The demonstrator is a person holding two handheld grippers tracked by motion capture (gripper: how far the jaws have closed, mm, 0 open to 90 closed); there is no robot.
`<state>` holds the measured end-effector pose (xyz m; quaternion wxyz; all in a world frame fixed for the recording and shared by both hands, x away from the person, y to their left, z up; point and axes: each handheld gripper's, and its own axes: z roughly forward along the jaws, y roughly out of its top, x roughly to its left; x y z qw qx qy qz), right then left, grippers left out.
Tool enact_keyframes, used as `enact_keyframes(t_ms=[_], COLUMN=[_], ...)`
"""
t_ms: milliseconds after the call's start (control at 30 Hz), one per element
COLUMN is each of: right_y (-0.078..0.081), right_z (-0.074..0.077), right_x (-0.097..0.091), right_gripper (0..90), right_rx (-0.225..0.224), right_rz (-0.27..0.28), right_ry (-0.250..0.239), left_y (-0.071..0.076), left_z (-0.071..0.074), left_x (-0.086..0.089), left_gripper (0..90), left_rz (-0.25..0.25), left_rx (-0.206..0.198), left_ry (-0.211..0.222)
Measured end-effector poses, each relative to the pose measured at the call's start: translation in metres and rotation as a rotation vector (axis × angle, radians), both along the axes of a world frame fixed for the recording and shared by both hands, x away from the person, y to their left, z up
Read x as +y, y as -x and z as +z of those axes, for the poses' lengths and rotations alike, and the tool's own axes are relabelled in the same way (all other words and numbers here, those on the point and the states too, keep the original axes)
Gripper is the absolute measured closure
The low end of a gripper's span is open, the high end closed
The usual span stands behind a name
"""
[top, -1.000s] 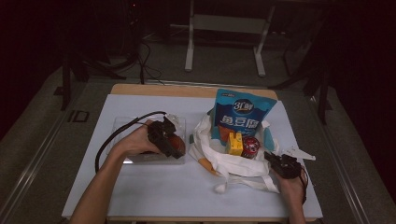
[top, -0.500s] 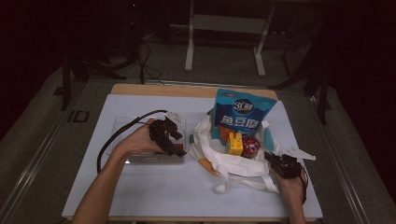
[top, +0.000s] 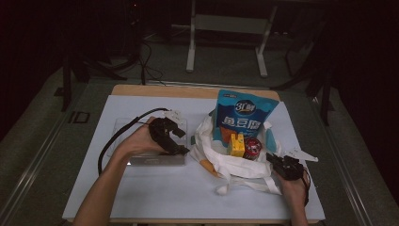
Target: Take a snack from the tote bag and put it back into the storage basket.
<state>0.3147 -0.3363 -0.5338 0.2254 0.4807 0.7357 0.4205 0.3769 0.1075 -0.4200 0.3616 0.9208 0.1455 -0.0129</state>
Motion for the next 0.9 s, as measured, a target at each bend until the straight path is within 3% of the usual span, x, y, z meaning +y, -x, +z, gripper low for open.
enact_keyframes(t_ms=[167, 367, 467, 900], right_y=[0.0, 0.0, 0.0, 0.0], right_z=[0.0, 0.0, 0.0, 0.0], right_x=[0.0, 0.0, 0.0, 0.0], right_gripper=[84.4, 84.2, 83.9, 83.7], right_rx=[0.001, -0.003, -0.002, 0.001], right_rz=[0.0, -0.002, -0.005, -0.005], right_ry=[-0.002, 0.0, -0.004, -0.008], left_y=[0.0, 0.004, 0.005, 0.011], left_z=[0.007, 0.012, 0.016, 0.024], left_x=[0.0, -0.007, -0.012, -0.031], left_gripper=[34.0, 40.2, 41.9, 43.1], left_rz=[0.019, 0.013, 0.033, 0.021], left_rx=[-0.022, -0.054, -0.068, -0.109], left_ry=[0.053, 0.075, 0.081, 0.128])
